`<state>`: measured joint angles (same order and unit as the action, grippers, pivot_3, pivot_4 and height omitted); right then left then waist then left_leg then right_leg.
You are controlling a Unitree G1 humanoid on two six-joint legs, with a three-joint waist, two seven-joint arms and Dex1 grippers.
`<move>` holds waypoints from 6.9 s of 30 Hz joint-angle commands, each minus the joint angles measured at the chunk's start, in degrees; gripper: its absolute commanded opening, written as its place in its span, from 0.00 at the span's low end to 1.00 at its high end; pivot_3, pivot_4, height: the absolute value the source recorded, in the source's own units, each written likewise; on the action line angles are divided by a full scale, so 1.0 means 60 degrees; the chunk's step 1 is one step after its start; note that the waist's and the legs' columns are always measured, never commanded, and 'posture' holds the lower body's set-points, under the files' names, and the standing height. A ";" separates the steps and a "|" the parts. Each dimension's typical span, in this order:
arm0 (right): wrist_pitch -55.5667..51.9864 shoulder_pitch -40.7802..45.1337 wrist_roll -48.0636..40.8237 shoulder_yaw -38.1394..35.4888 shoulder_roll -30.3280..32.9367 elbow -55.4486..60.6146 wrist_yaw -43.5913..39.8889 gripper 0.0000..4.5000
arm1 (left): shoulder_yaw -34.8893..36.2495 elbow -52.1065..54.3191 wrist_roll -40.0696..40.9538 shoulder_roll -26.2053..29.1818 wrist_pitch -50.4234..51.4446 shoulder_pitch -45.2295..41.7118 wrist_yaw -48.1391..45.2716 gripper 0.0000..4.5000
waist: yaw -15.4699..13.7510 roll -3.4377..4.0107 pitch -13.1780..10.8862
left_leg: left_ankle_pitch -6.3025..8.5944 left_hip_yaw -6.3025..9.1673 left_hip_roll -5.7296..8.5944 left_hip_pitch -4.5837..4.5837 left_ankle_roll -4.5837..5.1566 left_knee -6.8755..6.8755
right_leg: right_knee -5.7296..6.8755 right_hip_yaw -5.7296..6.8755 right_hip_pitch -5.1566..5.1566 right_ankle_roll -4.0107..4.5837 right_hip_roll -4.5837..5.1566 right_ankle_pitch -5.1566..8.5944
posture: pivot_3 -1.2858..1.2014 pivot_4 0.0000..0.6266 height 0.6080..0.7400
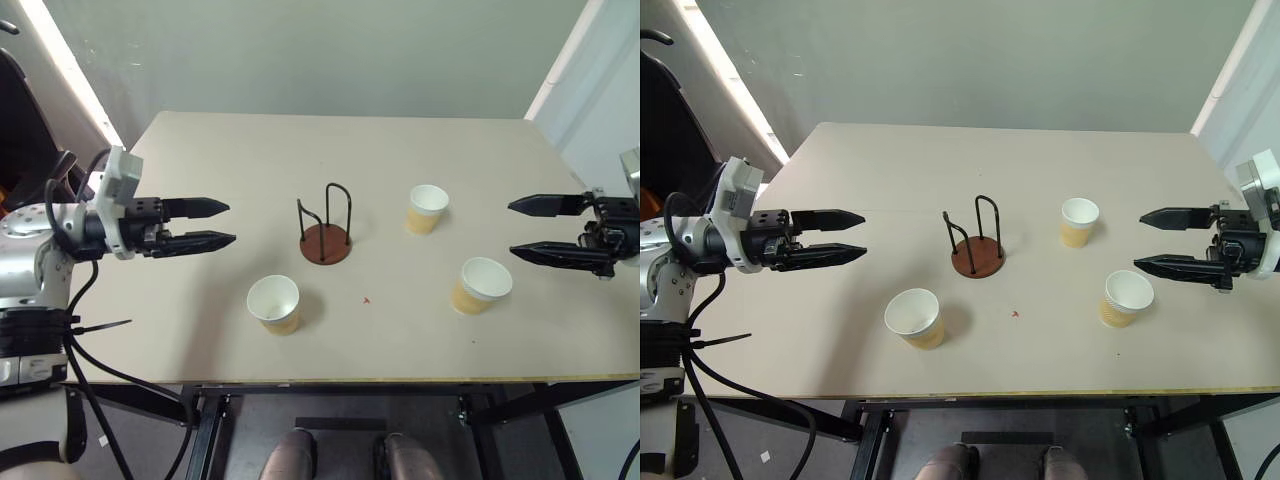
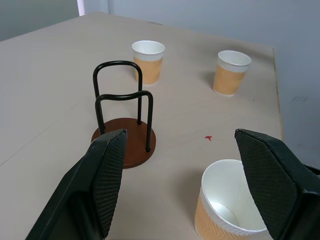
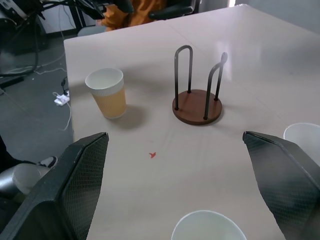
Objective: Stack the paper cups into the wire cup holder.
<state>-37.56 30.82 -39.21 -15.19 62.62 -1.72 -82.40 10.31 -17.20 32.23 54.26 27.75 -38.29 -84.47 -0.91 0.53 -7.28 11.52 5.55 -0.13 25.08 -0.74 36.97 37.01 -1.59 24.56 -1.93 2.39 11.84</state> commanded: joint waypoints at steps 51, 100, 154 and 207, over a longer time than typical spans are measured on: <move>-0.1186 -0.0531 -0.1944 -0.0794 0.0483 0.4062 0.2030 1.00 | -0.1243 -0.4085 -0.3172 -0.5467 -0.4006 -0.3418 0.3989 0.01 | -0.0167 -0.0006 -0.0002 | 0.0001 -0.0028 0.0066 0.0080 0.0006 0.0174 | -0.0031 -0.0039 -0.0048 -0.0277 -0.0007 0.0004 | 0.52 0.24 1.00; -0.0208 -0.1951 0.0726 0.0873 0.1292 0.4548 0.2114 1.00 | -0.4852 0.2392 -0.4152 -0.5276 -0.1483 -0.0348 0.4696 0.96 | -0.0184 -0.0003 0.0000 | 0.0094 -0.0041 0.0066 -0.0020 0.0075 0.0180 | -0.0035 -0.0050 -0.0144 -0.0281 0.0026 0.0012 | 0.52 0.24 1.00; 0.1687 -0.0019 0.3300 0.2392 0.1381 0.2278 -0.0017 0.01 | -0.0707 0.5733 0.1133 0.0211 0.0719 -0.0146 0.1264 0.97 | -0.0079 0.0007 -0.0007 | 0.0186 -0.0032 0.0031 -0.0016 0.0091 0.0157 | -0.0024 -0.0031 -0.0100 -0.0118 0.0030 0.0089 | 0.52 0.24 1.00; 0.7604 0.7263 0.7985 0.6299 -0.3197 -0.7329 0.1657 0.86 | -0.2021 0.3806 -0.2160 -0.1747 -0.1186 -0.0971 0.3849 0.97 | 0.0009 0.0006 -0.0005 | 0.0161 0.0011 0.0005 -0.0018 0.0050 0.0075 | 0.0002 -0.0005 -0.0028 -0.0076 0.0024 0.0022 | 0.52 0.24 1.00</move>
<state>5.12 71.71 6.51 22.74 44.44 -41.30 -74.71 -2.68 3.54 19.23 43.74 20.97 -43.62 -62.00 -0.86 0.57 -7.31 12.47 5.61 -0.09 24.98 -0.50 37.33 37.01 -1.62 24.45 -2.38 2.53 11.98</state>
